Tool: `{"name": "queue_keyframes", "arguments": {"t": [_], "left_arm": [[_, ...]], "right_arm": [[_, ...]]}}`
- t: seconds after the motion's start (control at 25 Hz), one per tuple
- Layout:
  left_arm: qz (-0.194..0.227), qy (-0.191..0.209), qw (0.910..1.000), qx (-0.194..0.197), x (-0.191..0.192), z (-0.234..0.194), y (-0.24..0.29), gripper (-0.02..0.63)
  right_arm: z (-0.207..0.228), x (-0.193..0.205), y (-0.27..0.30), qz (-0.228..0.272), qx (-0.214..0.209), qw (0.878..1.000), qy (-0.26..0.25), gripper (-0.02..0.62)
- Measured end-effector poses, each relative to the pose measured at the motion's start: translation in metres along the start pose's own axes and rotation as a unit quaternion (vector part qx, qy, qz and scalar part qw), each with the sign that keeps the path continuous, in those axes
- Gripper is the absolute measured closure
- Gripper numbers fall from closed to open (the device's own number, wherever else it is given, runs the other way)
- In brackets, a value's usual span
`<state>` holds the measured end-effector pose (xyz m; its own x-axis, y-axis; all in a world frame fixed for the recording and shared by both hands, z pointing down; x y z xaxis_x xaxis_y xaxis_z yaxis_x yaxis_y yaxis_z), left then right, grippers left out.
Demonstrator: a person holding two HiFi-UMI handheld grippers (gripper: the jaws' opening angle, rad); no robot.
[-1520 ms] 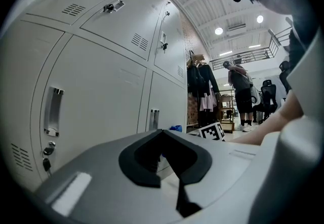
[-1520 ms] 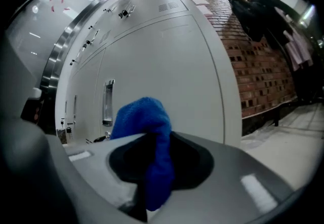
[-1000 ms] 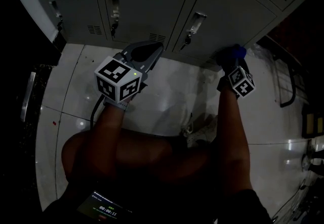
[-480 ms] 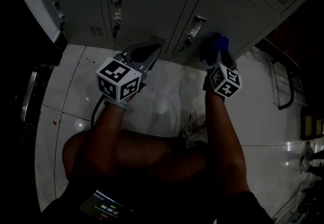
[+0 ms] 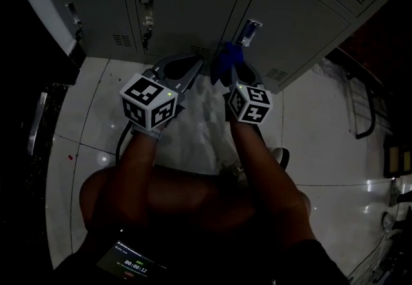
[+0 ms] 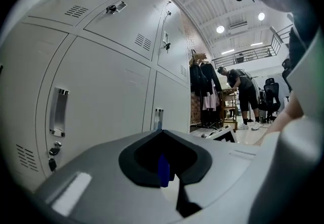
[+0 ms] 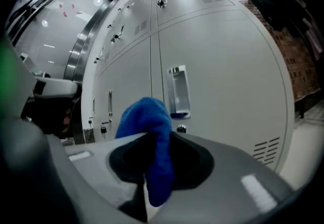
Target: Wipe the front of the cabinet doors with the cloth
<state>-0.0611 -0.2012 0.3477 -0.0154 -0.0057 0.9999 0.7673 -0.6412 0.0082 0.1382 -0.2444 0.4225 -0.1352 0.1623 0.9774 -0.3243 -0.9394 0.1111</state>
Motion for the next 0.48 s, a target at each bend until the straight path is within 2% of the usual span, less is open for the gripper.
{"name": "queue_keyframes", "arguments": {"t": [0.16,0.36,0.48], "left_arm": [[-0.002,-0.002,1.0,0.0,0.001,-0.002,0.001,0.606],[-0.006,-0.003,1.0,0.004,0.004,0.0,0.004,0.605],[-0.013,0.0,0.9999,0.005,0.006,0.001,0.006,0.606]], "right_arm": [[0.008,0.029,0.015,-0.038,0.002,0.999,0.001,0.52],[0.022,0.038,0.023,-0.045,0.005,0.999,0.003,0.52],[0.035,0.041,0.023,-0.049,0.029,0.998,0.002,0.52]]}}
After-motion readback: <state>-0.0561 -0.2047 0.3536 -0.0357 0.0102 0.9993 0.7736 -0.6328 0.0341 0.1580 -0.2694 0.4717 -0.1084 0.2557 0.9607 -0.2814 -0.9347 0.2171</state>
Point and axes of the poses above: the fingertips, and each gripper's own axes: y forward along the fingers, z to its right, x out of its underside, the point moved 8 cm from there along -y, backward along the fingers, and after that the axes turned 5 degrees about y, right-handed, at the moved point
